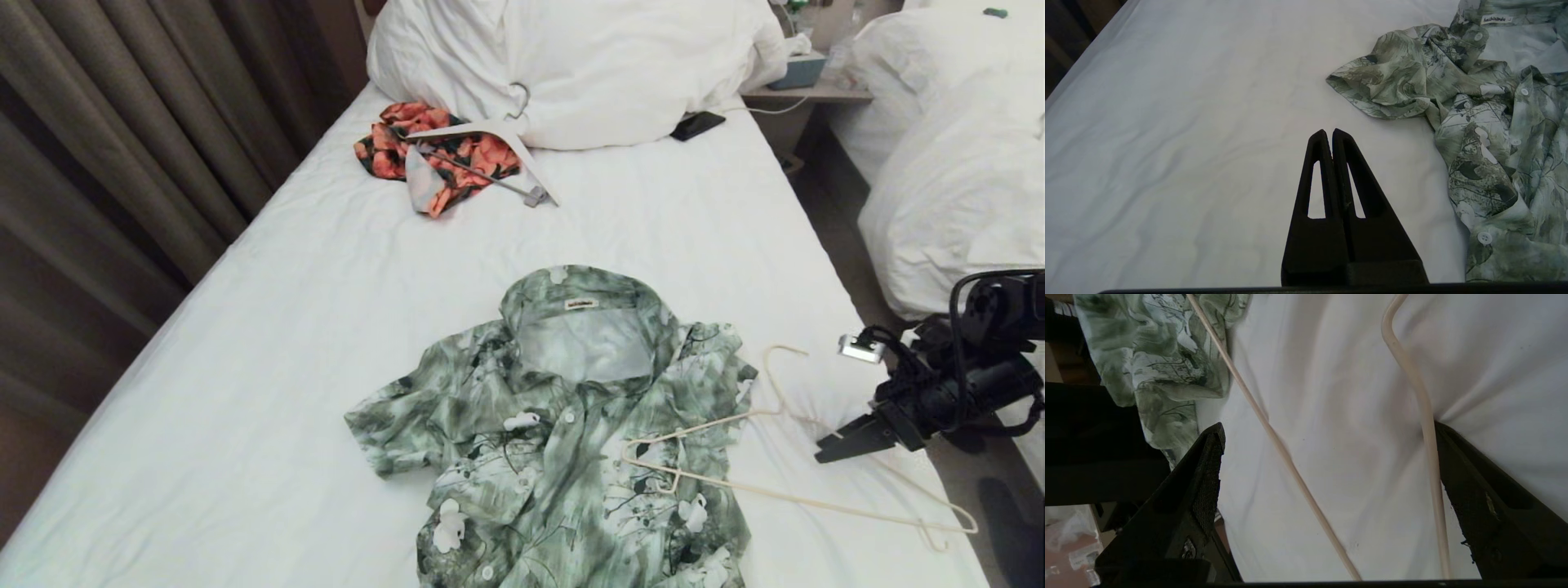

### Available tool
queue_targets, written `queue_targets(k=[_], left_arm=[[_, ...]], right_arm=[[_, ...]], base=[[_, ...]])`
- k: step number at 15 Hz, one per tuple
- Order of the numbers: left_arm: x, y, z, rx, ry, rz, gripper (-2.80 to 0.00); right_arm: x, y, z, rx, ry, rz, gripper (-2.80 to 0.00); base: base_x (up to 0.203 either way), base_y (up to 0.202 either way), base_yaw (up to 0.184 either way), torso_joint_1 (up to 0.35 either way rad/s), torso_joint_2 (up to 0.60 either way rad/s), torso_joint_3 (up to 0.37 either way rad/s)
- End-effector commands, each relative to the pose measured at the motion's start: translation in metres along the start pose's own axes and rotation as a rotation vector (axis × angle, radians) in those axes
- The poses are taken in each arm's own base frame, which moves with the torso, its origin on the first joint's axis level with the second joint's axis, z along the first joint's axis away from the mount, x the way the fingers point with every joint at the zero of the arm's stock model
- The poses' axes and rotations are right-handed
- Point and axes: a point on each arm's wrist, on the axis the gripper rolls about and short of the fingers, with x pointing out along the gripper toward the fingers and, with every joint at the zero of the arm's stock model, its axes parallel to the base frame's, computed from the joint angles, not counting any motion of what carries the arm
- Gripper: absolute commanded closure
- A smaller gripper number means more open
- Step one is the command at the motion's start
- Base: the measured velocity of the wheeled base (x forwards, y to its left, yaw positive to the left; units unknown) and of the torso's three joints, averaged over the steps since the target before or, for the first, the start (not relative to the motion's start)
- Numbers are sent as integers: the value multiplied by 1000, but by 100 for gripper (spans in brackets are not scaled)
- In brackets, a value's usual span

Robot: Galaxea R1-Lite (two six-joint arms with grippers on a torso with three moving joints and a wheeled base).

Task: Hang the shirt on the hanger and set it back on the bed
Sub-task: Lift the shirt and hanger

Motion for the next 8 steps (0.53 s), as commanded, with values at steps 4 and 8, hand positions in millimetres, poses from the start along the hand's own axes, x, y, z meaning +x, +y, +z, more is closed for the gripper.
queue_targets(k=[4,8], left_arm=[[0,0,0,-1,0,2,0],[0,0,0,-1,0,2,0]], right_arm=[[17,0,3,-4,41,32,-280],[26,7,8,-7,64,49,-280]], base=[[0,0,0,0,0,0],[0,0,0,0,0,0]])
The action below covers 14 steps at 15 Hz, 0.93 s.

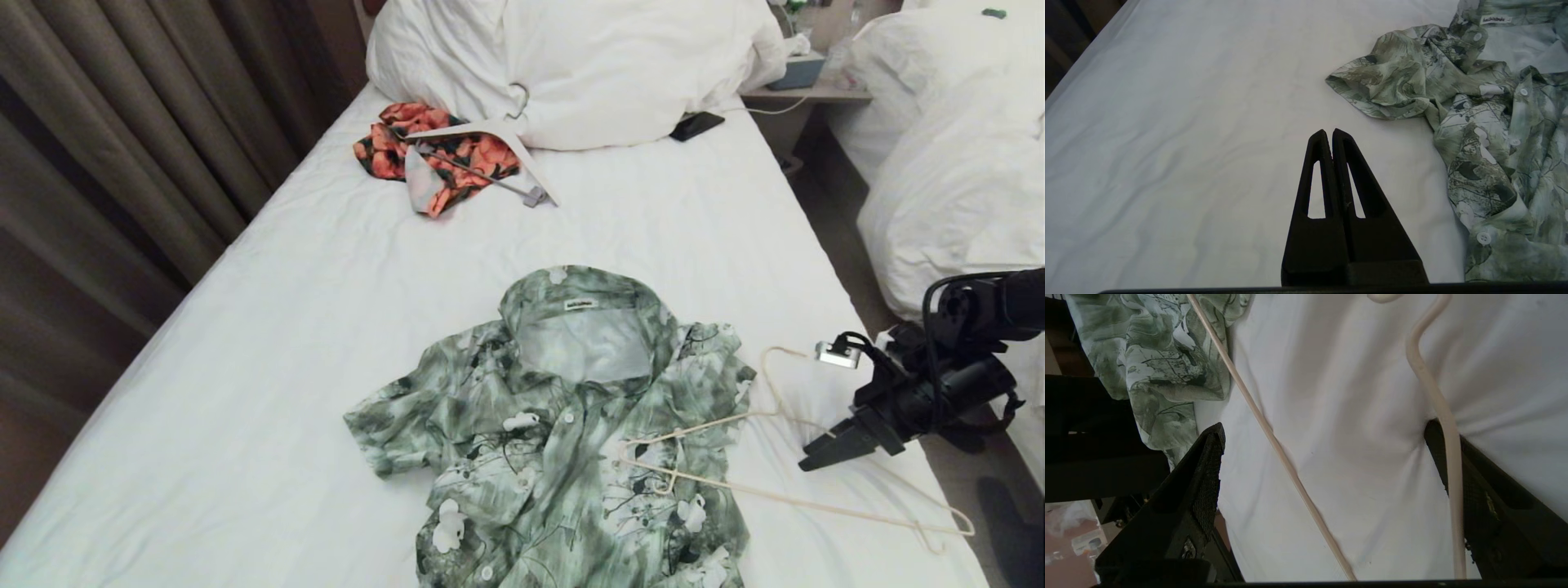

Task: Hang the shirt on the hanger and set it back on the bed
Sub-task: Lift the shirt and hanger

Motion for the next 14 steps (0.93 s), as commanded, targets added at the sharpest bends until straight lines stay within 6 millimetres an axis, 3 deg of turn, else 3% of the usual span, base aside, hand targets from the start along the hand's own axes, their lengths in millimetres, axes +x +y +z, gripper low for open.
queue_targets(k=[1,8,14], left_arm=[[0,0,0,-1,0,2,0],[0,0,0,-1,-1,1,0],[0,0,0,-1,0,1,0]], right_arm=[[2,2,0,0,4,15,0],[-21,10,-8,6,-38,-24,0],[-59,51,-16,-58,-101,-102,0]], base=[[0,0,0,0,0,0],[0,0,0,0,0,0],[0,0,0,0,0,0]])
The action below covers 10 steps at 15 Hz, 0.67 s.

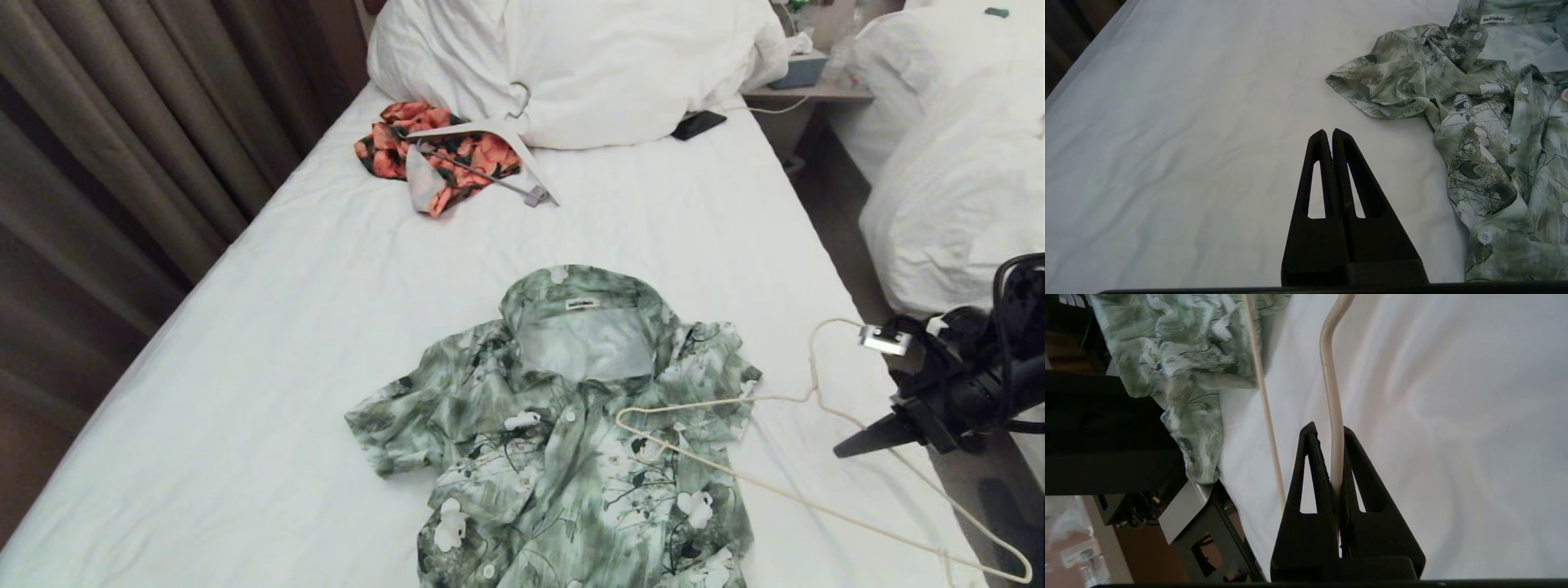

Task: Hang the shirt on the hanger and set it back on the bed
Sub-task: Lift the shirt and hanger

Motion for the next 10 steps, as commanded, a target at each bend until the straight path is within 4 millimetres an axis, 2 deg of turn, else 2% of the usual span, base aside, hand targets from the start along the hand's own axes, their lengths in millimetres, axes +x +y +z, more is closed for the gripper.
queue_targets(k=[1,7,10], left_arm=[[0,0,0,-1,-1,2,0],[0,0,0,-1,0,0,0],[0,0,0,-1,0,2,0]], right_arm=[[-18,22,-1,-37,-31,-33,0],[-42,86,-18,-136,-65,-88,0],[-50,112,-26,-205,-82,-111,0]], base=[[0,0,0,0,0,0],[0,0,0,0,0,0],[0,0,0,0,0,0]])
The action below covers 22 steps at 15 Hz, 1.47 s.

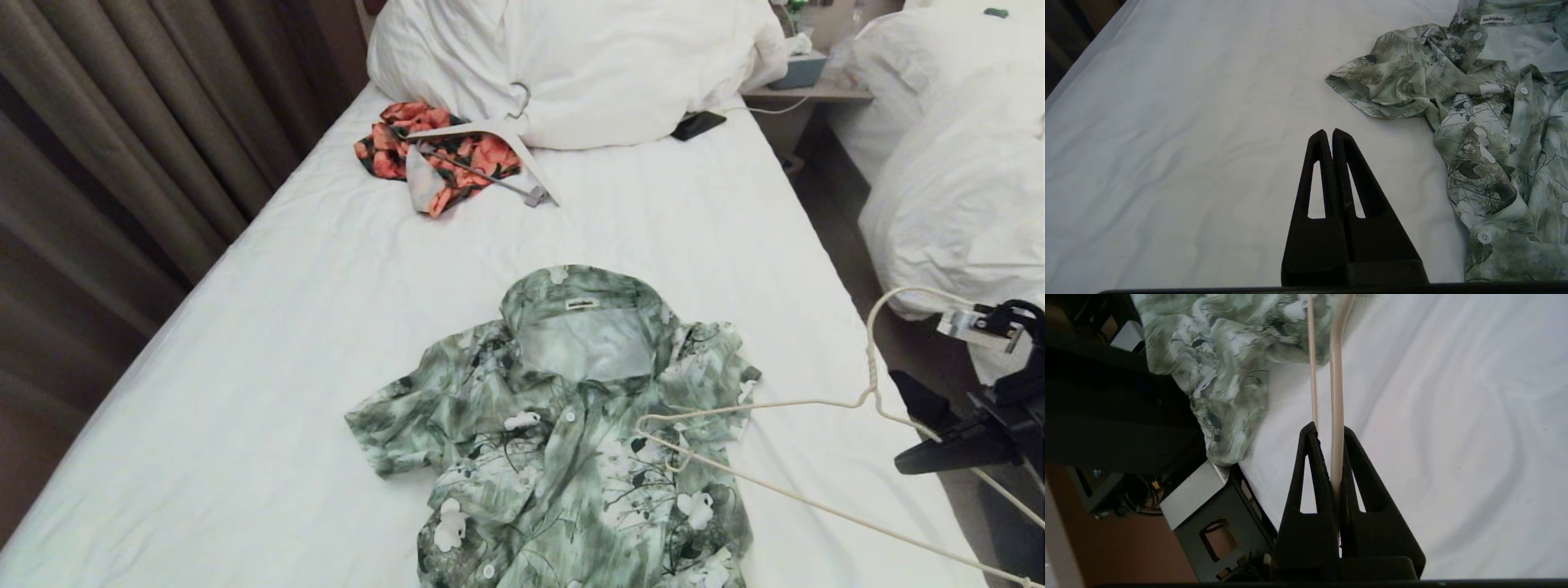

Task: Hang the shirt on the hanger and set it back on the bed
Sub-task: Lift the shirt and hanger

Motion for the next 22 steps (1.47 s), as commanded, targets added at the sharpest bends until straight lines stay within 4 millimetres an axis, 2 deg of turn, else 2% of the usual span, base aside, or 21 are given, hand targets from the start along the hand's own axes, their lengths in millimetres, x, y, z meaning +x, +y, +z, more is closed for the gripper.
queue_targets(k=[1,4,11,13,17,19,22], left_arm=[[0,0,0,-1,-1,2,0],[0,0,0,-1,0,2,0],[0,0,0,-1,-1,2,0],[0,0,0,-1,-1,1,0],[0,0,0,-1,0,1,0],[0,0,0,-1,0,1,0],[0,0,-1,60,10,-8,0]], right_arm=[[-10,23,-2,-53,-23,-22,0],[-15,46,-10,-107,-62,-20,0],[-35,86,-24,-179,-345,18,0],[-36,86,-33,-138,-450,55,0],[-38,82,-33,-170,-489,28,0],[-37,74,-32,-250,-504,-12,0],[-31,47,-21,-382,-514,-59,0]], base=[[0,0,0,0,0,0],[0,0,0,0,0,0],[0,0,0,0,0,0],[0,0,0,0,0,0],[0,0,0,0,0,0],[0,0,0,0,0,0],[0,0,0,0,0,0]])
